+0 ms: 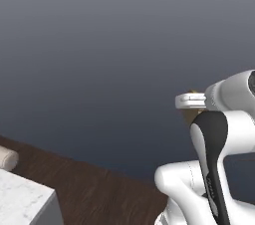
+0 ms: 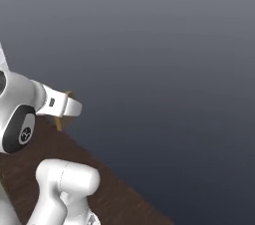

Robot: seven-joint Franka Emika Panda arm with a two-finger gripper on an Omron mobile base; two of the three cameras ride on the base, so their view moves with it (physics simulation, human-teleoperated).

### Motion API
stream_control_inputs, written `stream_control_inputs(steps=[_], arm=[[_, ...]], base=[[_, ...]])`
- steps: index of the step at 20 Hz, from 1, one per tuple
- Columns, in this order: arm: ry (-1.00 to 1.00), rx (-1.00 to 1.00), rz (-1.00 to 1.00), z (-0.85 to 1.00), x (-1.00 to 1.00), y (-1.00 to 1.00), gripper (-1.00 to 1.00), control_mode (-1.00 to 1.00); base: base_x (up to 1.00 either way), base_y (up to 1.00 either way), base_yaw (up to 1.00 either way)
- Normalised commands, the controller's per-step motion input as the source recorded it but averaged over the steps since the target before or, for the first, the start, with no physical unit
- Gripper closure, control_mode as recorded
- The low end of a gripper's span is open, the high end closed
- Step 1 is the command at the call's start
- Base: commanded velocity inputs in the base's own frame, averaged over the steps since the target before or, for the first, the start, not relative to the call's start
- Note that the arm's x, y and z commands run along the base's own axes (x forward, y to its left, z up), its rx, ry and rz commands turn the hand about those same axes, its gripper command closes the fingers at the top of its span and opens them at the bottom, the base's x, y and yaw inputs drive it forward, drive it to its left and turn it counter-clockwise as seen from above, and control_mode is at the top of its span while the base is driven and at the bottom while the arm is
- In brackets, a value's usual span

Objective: Start the toaster. Once the lever pops up, take the bread to the plate on the dining counter.

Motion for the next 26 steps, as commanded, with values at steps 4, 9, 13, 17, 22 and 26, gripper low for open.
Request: stream_control_inputs(steps=[4,9,13,17,22,26], arm=[[0.0,0.0,0.0,0.0,0.0,0.0,1.0,1.0],[0.0,0.0,0.0,0.0,0.0,0.0,1.0,1.0],[0.0,0.0,0.0,0.0,0.0,0.0,1.0,1.0],[0.0,0.0,0.0,0.0,0.0,0.0,1.0,1.0],[0.0,0.0,0.0,0.0,0.0,0.0,1.0,1.0],[0.0,0.0,0.0,0.0,0.0,0.0,1.0,1.0]], base=[[1.0,-0.07,0.63],[0.51,-0.01,0.29],[1.0,-0.07,0.51],[1.0,-0.14,0.62],[1.0,-0.18,0.61],[1.0,-0.14,0.52]])
